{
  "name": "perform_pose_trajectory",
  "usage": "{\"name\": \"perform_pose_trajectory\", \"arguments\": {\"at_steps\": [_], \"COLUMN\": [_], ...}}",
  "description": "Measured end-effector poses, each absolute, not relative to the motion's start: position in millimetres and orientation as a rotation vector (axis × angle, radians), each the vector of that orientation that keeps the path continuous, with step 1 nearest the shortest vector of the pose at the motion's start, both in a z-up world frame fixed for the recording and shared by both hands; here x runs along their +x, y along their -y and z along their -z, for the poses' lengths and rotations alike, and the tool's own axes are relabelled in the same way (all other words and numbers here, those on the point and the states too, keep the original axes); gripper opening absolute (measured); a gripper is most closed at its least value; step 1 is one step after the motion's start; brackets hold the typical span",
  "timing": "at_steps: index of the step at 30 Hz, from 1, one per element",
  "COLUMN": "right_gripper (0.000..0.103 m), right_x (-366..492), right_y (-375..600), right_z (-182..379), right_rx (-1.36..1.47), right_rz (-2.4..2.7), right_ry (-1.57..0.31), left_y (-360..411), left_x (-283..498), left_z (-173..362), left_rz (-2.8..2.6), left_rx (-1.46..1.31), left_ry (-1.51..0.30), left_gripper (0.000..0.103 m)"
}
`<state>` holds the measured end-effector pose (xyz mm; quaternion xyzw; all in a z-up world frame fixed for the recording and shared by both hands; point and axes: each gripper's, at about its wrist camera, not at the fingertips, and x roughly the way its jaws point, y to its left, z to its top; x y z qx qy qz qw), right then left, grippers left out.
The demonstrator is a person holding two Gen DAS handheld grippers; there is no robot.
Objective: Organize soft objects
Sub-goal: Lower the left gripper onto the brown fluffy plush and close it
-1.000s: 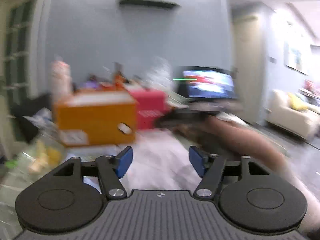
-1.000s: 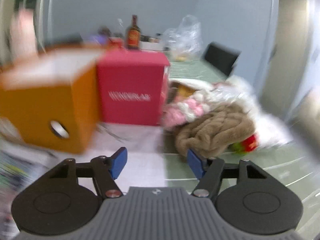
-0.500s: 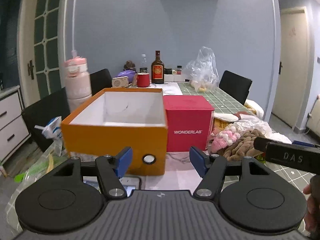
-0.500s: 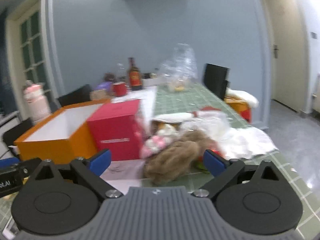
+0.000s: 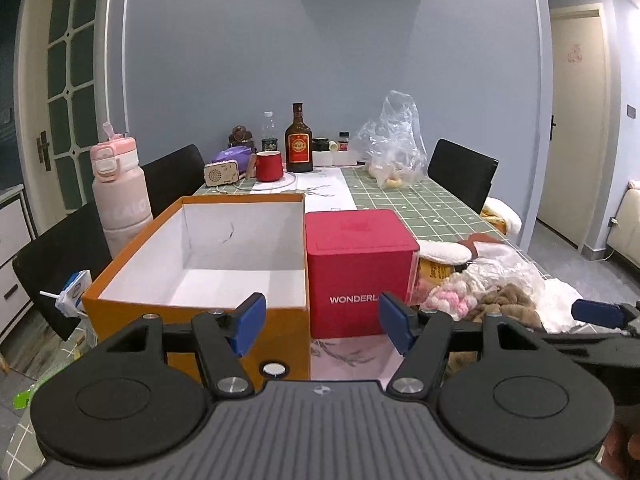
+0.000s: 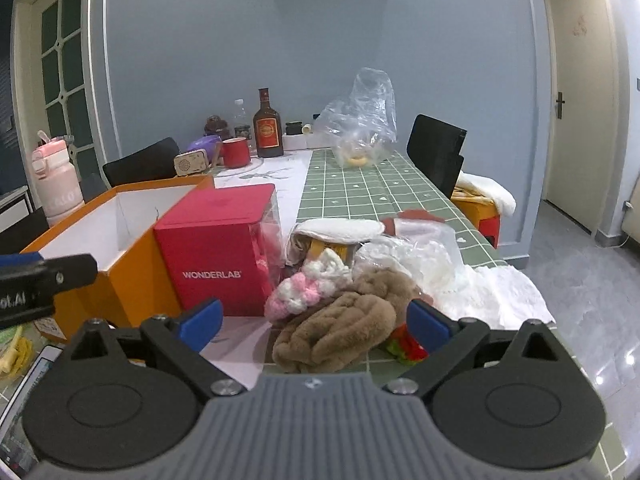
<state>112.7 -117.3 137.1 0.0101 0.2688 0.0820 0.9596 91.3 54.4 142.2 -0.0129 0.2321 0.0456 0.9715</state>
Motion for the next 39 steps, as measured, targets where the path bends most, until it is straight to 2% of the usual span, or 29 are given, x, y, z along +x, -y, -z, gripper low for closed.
{"name": "perform_pose_trajectory", "arguments": {"at_steps": [11,27,33,35,37,39], "right_gripper": [0.097,0.1,0.1,0.1,0.1,0.1], "right_x": [130,173,176,177,177,177], "right_y": [175,266,288,292,297,304], "right_z": [-125,-92,-81,-78,-75,-73], "right_rx": [0.038,0.188,0.287,0.3,0.325,0.371], "right_rz": [-0.057,-0.022,-0.052,-0.052,-0.063,-0.073], "right_ry": [-0.583,-0.604,-0.605,-0.614,-0.63,-0.658], "left_y": [-38,66,95,100,102,98], "left_x": [108,132,157,167,178,181], "left_z": [-125,-78,-59,-54,-50,-50], "left_rz": [0.014,0.254,0.2,0.161,0.12,0.099], "left_rx": [-0.012,0.195,0.262,0.276,0.259,0.211], "left_ry": [-0.469,-0.49,-0.573,-0.598,-0.629,-0.634], "left_gripper": [0.078,0.08,0.08,0.075,0.061,0.053]}}
